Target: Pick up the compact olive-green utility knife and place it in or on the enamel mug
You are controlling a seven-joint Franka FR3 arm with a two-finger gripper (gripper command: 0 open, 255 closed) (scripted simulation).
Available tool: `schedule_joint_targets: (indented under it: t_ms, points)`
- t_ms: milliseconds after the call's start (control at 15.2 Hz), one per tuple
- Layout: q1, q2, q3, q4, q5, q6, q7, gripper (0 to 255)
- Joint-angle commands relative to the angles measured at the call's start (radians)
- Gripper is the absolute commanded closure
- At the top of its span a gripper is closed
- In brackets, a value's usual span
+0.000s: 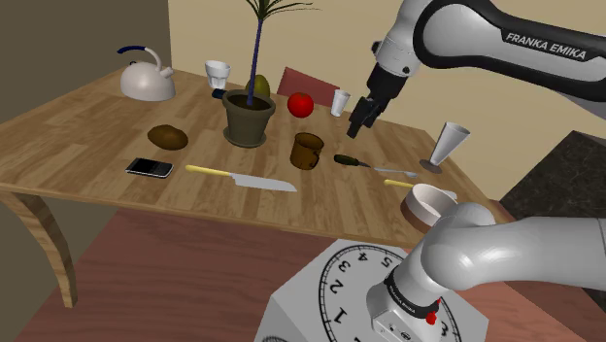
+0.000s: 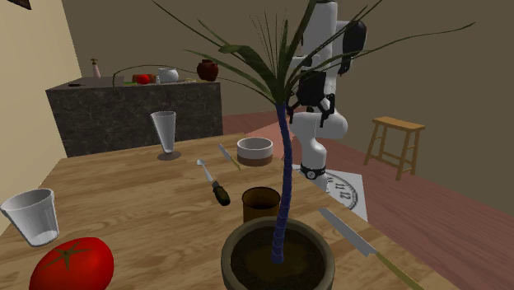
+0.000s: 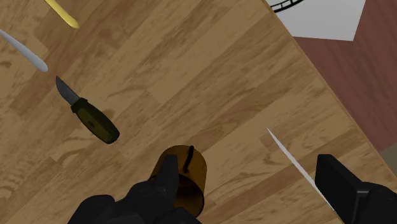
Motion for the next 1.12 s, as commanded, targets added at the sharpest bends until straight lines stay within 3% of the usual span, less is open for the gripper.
schedule_joint_targets:
  t_ms: [0, 528, 1056]
  points:
    - [0.0, 0.0, 0.0, 0.0, 0.0, 0.0, 0.0, 0]
    - [-0.027, 0.076, -0.203, -0.089, -0.097, 0.153, -0.266, 0]
    - [-0.029, 0.278, -0.413, -0.071, -0.151, 0.325, -0.538, 0]
